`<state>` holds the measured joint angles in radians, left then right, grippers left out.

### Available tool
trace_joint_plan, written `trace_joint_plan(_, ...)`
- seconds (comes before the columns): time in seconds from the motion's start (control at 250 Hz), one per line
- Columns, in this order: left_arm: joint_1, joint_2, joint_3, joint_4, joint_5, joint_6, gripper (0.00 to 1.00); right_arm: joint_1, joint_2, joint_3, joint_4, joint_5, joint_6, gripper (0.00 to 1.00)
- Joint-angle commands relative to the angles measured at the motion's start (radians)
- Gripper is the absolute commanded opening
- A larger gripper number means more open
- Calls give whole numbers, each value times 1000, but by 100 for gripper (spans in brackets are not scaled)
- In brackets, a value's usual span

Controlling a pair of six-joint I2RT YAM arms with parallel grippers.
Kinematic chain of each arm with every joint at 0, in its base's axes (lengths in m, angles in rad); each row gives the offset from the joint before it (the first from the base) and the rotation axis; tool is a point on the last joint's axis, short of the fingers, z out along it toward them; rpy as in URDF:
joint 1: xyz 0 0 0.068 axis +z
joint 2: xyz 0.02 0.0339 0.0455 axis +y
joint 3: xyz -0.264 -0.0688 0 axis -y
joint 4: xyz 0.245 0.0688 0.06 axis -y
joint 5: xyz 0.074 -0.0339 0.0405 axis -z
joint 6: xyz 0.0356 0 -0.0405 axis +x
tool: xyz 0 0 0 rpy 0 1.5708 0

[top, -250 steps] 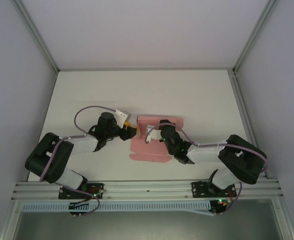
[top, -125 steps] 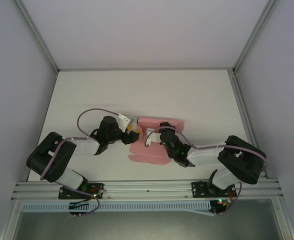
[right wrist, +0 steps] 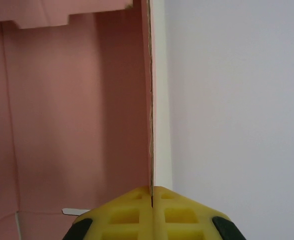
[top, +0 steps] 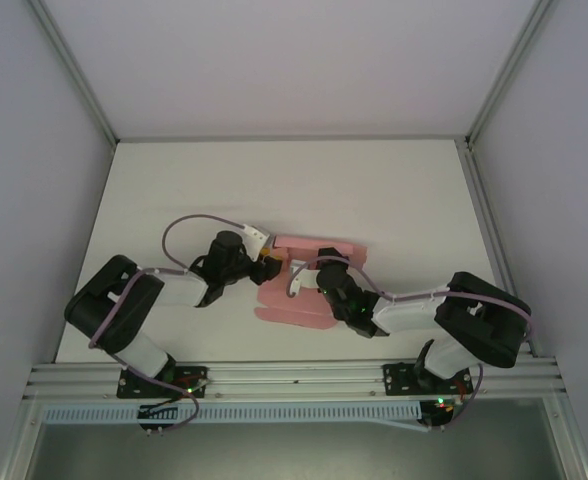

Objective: Assemble paper box

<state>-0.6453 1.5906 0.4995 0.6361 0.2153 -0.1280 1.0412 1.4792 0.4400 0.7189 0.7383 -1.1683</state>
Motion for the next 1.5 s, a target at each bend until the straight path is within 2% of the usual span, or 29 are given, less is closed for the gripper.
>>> trace_joint_plan(0.0,-31,29,44,41,-159,-14,45,19,-8,-9,-42,-2,53,0)
trace_joint_plan(0.136,-60,75,82,-5,-289,-9,28,20,-17,-11,-41,0,74,0)
trace_joint_plan(0.343,-78,119,79,-18,-511,-53,17,20,-34,-14,-60,14,107,0)
trace_joint_plan(0.515,-100,139,58,1,-718,-57,0,20,-40,-14,-83,22,131,0)
trace_joint_plan(0.683,-130,161,71,-38,-902,-114,0,20,-27,-5,-105,48,141,0)
trace_joint_plan(0.811,-145,183,79,-53,-949,-139,0,21,-18,0,-124,52,160,0)
trace_joint_plan(0.894,-147,206,123,-137,-980,-201,0,20,-16,2,-124,57,171,0)
trace_joint_plan(1.006,-157,249,181,-254,-1100,-290,0,20,-17,3,-134,64,175,0)
trace_joint_plan(1.054,-155,255,195,-288,-1112,-304,0,20,-19,3,-137,65,176,0)
trace_joint_plan(1.086,-158,256,200,-304,-1119,-314,7,21,-21,3,-139,64,179,0)
trace_joint_plan(1.114,-157,255,202,-309,-1116,-311,8,20,-21,3,-142,62,180,0)
trace_joint_plan(1.158,-158,250,190,-285,-1119,-306,7,21,-21,7,-147,61,185,0)
trace_joint_plan(1.178,-156,248,184,-273,-1114,-304,0,20,-22,8,-148,61,187,0)
trace_joint_plan(1.226,-157,235,170,-254,-1094,-302,0,18,-20,9,-152,61,187,0)
trace_joint_plan(1.318,-156,201,121,-142,-991,-219,0,14,-19,12,-152,58,198,0)
trace_joint_plan(1.394,-157,149,45,15,-845,-120,0,7,-25,14,-153,50,218,0)
trace_joint_plan(1.453,-159,88,-5,98,-750,-97,0,3,-39,35,-165,49,256,0)
trace_joint_plan(1.497,-162,43,-17,114,-692,-68,0,2,-58,53,-169,47,284,9)
